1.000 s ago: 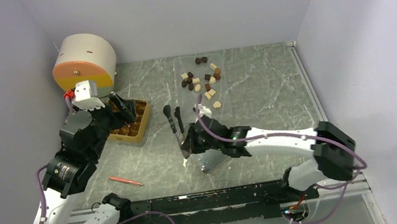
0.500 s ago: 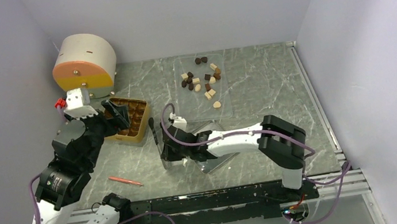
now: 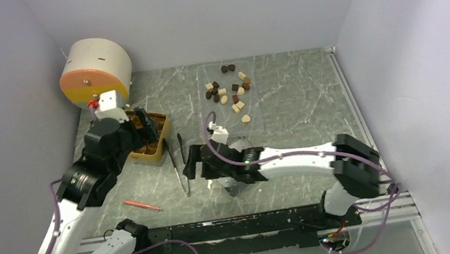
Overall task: Pack the chocolate
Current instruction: Place the clamp at the center of the board, then pick up the clamp from the center of the board.
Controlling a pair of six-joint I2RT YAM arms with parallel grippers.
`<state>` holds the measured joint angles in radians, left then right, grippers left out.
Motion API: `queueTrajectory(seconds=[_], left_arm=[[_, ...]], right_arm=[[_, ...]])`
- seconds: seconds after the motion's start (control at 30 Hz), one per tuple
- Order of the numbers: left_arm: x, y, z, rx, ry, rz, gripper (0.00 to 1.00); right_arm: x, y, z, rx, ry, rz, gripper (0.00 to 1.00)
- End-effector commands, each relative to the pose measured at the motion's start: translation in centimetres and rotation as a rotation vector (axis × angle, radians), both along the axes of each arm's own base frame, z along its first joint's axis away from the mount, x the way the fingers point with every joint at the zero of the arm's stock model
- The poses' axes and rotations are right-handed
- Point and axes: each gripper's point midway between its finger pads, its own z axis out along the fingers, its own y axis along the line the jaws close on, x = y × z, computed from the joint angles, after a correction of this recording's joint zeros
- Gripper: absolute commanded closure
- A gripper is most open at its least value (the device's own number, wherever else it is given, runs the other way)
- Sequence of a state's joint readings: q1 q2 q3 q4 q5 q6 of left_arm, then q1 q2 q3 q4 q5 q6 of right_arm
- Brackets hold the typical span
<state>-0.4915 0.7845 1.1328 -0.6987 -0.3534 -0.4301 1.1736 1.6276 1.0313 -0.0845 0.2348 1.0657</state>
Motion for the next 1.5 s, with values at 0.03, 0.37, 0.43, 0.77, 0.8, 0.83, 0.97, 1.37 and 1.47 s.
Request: queueTrajectory(seconds=[0.03,0.37,0.43,0.77,0.8,0.83,0.97,1.37,1.47], left_arm=[[1.0,-2.4,-4.4,0.038,0.162,-0.085,0.03],[1.6,-6.7,-12.0,0.047,0.416,-0.255,0.08],[0.9,-6.9,-15.2,0.061,0.525,-0.246,0.12],[-1.2,-7.6,-22.2,0.180,0.681,-0.136,0.30],[-1.4,-7.6,-22.7,0.183,0.689,-0.128,0.30],[-1.3,-7.5,-23.0,0.181,0.694,-0.118,0.30],[-1.3,-7.8,-24.3,0.157,0.707,-0.104,0.33],[-0.4,-8.0,-26.5,0.179,0.719,-0.074,0.35],[-0.1,-7.6,-26.5,0.199,0.712,-0.054,0.35]], right_arm=[[1.0,-6.4,3.1,-0.031,-0.137,-0.137,0.00],[0.7,-15.7,6.0,-0.036,-0.253,-0.299,0.01],[0.6,-16.8,6.3,-0.030,-0.267,-0.320,0.01],[0.4,-18.6,6.9,-0.049,-0.305,-0.319,0.02],[0.4,-18.9,6.8,-0.064,-0.306,-0.319,0.02],[0.4,-18.9,6.9,-0.066,-0.306,-0.320,0.02],[0.3,-19.6,7.0,-0.082,-0.314,-0.326,0.02],[0.2,-20.5,7.6,-0.062,-0.334,-0.332,0.02],[0.1,-20.6,7.6,-0.066,-0.332,-0.333,0.02]])
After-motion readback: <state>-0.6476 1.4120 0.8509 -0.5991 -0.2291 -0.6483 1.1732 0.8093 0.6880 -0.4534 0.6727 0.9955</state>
